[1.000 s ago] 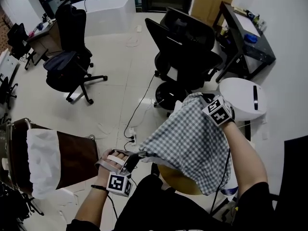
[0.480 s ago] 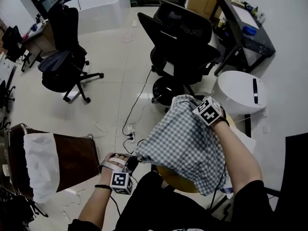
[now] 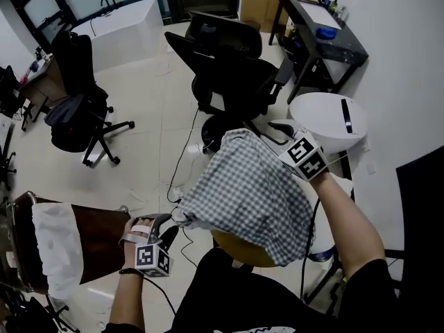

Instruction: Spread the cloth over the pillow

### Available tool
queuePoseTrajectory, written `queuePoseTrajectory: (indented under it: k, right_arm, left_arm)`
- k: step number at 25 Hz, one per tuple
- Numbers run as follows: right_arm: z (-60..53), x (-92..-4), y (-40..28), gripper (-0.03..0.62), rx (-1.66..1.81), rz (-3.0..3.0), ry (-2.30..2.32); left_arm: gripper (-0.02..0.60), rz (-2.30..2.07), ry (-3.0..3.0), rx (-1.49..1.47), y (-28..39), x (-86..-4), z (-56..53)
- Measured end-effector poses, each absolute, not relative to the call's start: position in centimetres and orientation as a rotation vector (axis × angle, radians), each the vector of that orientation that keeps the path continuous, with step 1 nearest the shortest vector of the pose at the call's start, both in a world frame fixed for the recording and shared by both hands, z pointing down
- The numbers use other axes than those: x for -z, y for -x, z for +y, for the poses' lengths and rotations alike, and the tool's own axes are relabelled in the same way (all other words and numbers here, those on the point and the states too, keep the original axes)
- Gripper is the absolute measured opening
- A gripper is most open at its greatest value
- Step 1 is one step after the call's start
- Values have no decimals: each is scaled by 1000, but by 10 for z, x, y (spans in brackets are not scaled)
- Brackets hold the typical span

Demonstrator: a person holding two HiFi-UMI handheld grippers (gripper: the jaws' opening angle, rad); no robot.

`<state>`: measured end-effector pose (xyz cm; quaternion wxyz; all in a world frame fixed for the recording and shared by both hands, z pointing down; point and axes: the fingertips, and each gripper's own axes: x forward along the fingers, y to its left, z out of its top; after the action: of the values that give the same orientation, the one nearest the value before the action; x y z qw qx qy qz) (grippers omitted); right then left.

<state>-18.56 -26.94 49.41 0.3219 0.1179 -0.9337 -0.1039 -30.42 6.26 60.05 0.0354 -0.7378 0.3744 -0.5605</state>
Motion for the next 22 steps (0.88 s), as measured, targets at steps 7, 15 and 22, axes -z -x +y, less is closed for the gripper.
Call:
queuePoseTrajectory:
  k: [7, 15, 22]
  right_arm:
    - [-220, -450, 92, 155, 326, -2485, -364]
    - [-162, -445, -15, 155, 335, -2460, -429]
    - [-115, -476, -74, 155, 189, -2445, -490]
  left_arm:
    - [164, 1073, 2297, 1496, 191, -565, 58]
    - [164, 752, 2373, 1239, 17, -542, 51]
    - [237, 458, 2360, 1223, -56, -562, 40]
